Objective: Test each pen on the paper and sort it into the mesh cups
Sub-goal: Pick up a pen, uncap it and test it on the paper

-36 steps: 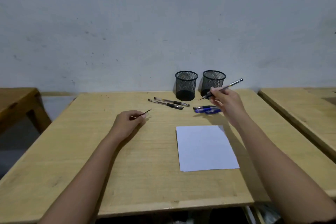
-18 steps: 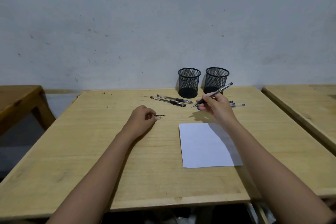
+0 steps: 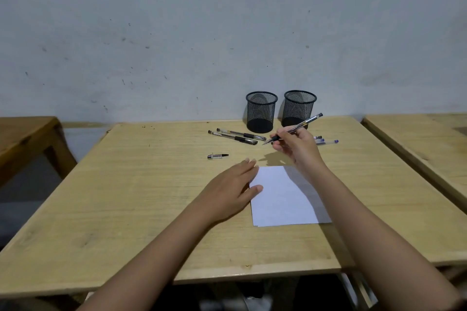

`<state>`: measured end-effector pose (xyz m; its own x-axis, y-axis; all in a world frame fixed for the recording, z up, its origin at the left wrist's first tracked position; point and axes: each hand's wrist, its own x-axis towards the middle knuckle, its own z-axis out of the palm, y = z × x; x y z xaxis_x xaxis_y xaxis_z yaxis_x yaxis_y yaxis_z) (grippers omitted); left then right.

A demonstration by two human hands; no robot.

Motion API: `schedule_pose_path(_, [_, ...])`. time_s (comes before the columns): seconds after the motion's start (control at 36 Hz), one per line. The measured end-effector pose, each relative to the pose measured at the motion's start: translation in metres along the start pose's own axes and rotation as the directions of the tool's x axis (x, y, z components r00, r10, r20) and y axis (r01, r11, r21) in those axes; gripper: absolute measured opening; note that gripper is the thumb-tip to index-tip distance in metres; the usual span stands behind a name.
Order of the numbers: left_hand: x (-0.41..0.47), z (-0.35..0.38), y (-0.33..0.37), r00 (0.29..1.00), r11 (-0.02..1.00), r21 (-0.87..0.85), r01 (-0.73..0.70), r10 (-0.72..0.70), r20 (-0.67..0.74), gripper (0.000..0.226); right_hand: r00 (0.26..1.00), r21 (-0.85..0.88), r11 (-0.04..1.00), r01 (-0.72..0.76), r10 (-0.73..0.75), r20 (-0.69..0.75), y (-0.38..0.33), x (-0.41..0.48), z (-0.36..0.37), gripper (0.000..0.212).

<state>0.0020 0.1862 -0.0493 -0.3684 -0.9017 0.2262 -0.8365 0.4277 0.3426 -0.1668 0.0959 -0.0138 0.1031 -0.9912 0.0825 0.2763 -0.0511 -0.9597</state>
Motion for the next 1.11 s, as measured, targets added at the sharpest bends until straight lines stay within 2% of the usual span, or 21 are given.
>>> schedule_pose_path(0.14, [0.009, 0.003, -0.007, 0.996, 0.998, -0.014, 0.062, -0.061, 0.061, 0.057, 0.998, 0.094, 0.995, -0.038, 0.043, -0.049, 0.006, -0.002, 0.003, 0.004])
schedule_pose_path(0.28, [0.015, 0.007, -0.012, 0.985, 0.993, -0.037, 0.111, -0.105, 0.138, 0.057, 0.991, 0.150, 0.985, -0.087, 0.102, -0.092, 0.018, 0.000, 0.006, 0.012])
schedule_pose_path(0.39, [0.012, 0.008, -0.014, 0.978, 0.989, -0.060, 0.138, -0.127, 0.167, 0.058, 0.977, 0.176, 0.976, -0.126, 0.153, -0.147, 0.030, -0.003, 0.006, 0.032])
schedule_pose_path(0.5, [0.002, 0.011, -0.016, 0.968, 0.986, -0.027, 0.164, -0.155, 0.197, 0.061, 0.985, 0.162, 0.983, -0.091, 0.112, -0.128, 0.031, -0.004, 0.004, 0.021])
schedule_pose_path(0.56, [-0.002, 0.014, -0.015, 0.969, 0.987, 0.018, 0.158, -0.158, 0.188, 0.062, 0.991, 0.125, 0.988, -0.092, 0.103, -0.082, 0.030, -0.006, 0.007, 0.019])
schedule_pose_path(0.72, [-0.006, 0.019, -0.014, 0.967, 0.984, 0.067, 0.163, -0.173, 0.186, 0.066, 0.997, -0.102, 0.994, -0.037, 0.030, -0.077, 0.033, -0.008, 0.019, 0.025])
schedule_pose_path(0.78, [-0.011, 0.034, -0.020, 0.937, 0.974, 0.047, 0.220, -0.225, 0.266, 0.068, 0.996, -0.157, 0.984, -0.087, 0.080, -0.045, 0.062, -0.004, 0.020, 0.025])
schedule_pose_path(0.89, [-0.015, 0.037, -0.013, 0.945, 0.968, 0.034, 0.248, -0.249, 0.214, 0.069, 0.988, -0.124, 0.980, -0.156, 0.154, -0.028, 0.066, -0.009, 0.024, 0.032])
schedule_pose_path(1.0, [-0.015, 0.043, -0.013, 0.936, 0.964, 0.030, 0.265, -0.264, 0.233, 0.071, 0.992, -0.316, 0.944, -0.101, 0.072, -0.103, 0.075, -0.007, 0.026, 0.029])
schedule_pose_path(1.11, [-0.010, 0.031, -0.014, 0.946, 0.965, 0.055, 0.257, -0.263, 0.190, 0.074, 0.997, -0.445, 0.896, -0.018, -0.019, -0.078, 0.065, -0.001, 0.034, 0.013])
